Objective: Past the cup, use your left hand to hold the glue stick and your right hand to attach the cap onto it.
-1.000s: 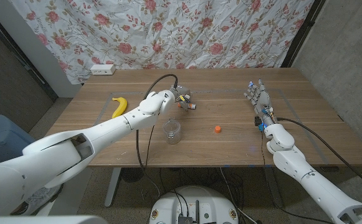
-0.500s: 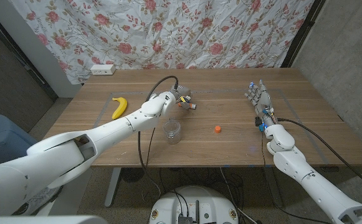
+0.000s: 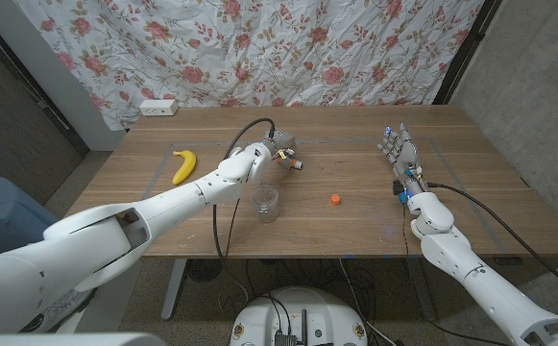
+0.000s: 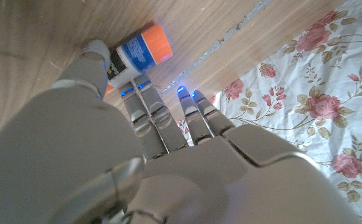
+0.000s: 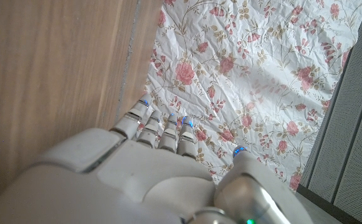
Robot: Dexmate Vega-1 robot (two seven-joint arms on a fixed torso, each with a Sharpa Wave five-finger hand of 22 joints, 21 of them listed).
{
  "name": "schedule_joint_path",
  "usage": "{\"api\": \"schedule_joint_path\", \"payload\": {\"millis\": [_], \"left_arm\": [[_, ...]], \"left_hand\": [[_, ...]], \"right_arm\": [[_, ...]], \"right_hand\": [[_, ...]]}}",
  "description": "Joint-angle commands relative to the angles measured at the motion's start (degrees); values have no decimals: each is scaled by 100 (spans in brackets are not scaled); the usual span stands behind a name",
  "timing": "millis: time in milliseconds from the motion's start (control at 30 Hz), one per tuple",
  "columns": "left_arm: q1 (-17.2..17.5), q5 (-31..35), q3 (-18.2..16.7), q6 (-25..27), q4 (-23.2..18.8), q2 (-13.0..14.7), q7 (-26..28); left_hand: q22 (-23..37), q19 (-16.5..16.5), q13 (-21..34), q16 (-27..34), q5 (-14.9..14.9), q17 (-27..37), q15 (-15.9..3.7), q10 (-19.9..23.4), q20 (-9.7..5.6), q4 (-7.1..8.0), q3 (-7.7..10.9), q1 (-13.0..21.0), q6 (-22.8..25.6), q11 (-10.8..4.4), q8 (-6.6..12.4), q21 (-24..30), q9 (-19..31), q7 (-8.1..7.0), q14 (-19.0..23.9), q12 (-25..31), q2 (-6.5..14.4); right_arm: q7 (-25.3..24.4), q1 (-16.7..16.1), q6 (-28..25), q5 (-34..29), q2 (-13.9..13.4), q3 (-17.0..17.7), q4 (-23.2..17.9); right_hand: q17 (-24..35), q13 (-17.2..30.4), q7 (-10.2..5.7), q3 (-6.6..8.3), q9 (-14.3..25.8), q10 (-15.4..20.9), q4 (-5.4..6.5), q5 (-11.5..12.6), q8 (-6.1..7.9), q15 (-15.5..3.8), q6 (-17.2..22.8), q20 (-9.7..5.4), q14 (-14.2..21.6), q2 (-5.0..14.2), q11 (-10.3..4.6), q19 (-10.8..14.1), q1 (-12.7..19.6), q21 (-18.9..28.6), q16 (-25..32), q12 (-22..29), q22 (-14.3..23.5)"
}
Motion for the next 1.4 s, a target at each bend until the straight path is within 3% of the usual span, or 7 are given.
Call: {"api": "schedule_joint_path", "payload": {"millis": [33, 900, 1400], "left_arm": [[106, -49, -115, -12, -291, 241, 109], [410, 53, -538, 33, -974, 621, 118], [730, 67, -887, 104, -1483, 890, 157]], "left_hand": [[9, 84, 44, -20, 44, 11, -846, 180, -73, 17, -37, 72, 442, -13, -8, 14, 2, 18, 75, 70, 111], [8, 95, 48, -4, 40, 16, -834, 362, -81, 33, -110, 77, 466, -20, -134, -12, 10, 103, 223, 62, 189], [7, 92, 50, -6, 40, 15, -825, 396, -80, 35, -136, 78, 473, -20, -174, -17, 15, 115, 259, 52, 208]], "right_arm": [[-50, 12, -30, -58, -17, -15, -40], [-131, -66, -65, -196, -68, -69, -288], [-256, -258, -143, -461, -286, -94, -703]], "right_hand": [[15, 3, -6, 48, 28, 66, -21, 35, 40, -22, 50, 22, 50, 39, -25, 28, -26, 19, 28, 23, 15], [-3, 3, -9, 79, 28, 60, -38, 39, 27, -29, 60, 8, 36, 27, -21, 17, -45, 12, 22, 16, 15], [-21, 2, -55, 104, 26, 60, -74, 41, 23, -52, 75, -72, 21, 3, -38, -68, -31, -18, 13, 16, 14]]}}
